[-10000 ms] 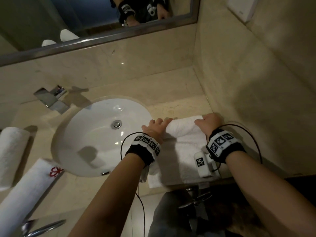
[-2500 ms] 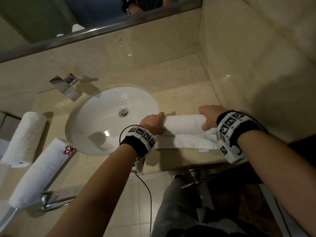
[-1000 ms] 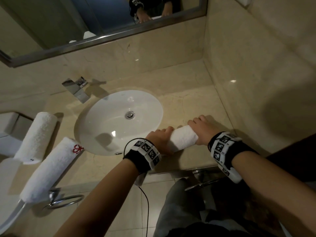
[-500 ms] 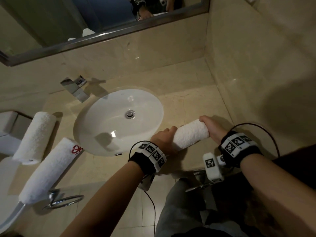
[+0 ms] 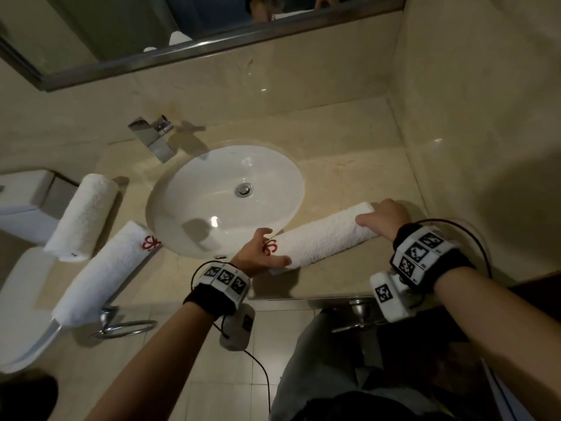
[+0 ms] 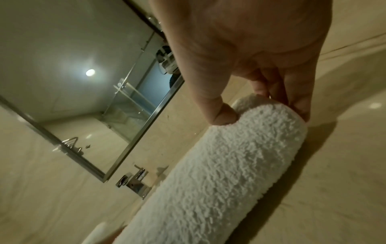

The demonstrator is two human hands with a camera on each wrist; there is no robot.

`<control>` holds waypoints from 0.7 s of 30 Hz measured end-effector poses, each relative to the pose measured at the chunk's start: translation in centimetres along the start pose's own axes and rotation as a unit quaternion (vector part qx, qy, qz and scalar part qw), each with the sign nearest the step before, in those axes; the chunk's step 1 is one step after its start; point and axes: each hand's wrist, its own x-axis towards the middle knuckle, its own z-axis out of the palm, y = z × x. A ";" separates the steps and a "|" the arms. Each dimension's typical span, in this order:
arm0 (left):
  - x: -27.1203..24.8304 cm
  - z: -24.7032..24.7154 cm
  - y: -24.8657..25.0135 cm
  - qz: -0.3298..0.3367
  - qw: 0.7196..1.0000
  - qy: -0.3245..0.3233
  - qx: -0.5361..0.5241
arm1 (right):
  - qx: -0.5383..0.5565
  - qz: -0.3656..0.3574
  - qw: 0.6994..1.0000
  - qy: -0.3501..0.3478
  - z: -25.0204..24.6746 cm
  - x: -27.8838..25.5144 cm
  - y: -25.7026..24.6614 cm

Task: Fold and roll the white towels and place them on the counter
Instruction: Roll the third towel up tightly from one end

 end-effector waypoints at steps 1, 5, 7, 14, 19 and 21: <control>-0.3 -0.2 -0.3 -0.015 1.000 -0.004 -0.011 | -0.020 0.002 1.000 0.006 -0.1 -0.1 -0.2; -0.4 -0.3 -0.2 -0.018 0.997 -0.005 0.080 | -0.052 0.006 0.999 0.006 0.0 -0.4 -0.8; -0.3 -0.2 0.0 -0.003 0.992 0.000 0.123 | -0.052 0.009 0.999 0.013 0.1 -0.3 -0.9; -0.3 0.1 0.3 -0.005 0.994 0.048 0.100 | -0.054 0.004 0.998 0.014 0.9 0.1 -1.0; -0.1 -1.0 0.3 -0.042 0.998 0.038 0.026 | -0.046 0.002 0.999 0.003 1.2 -0.3 -0.9; -0.2 -1.2 0.3 -0.048 0.998 0.014 0.034 | -0.047 0.011 0.999 0.002 1.0 -0.2 -1.3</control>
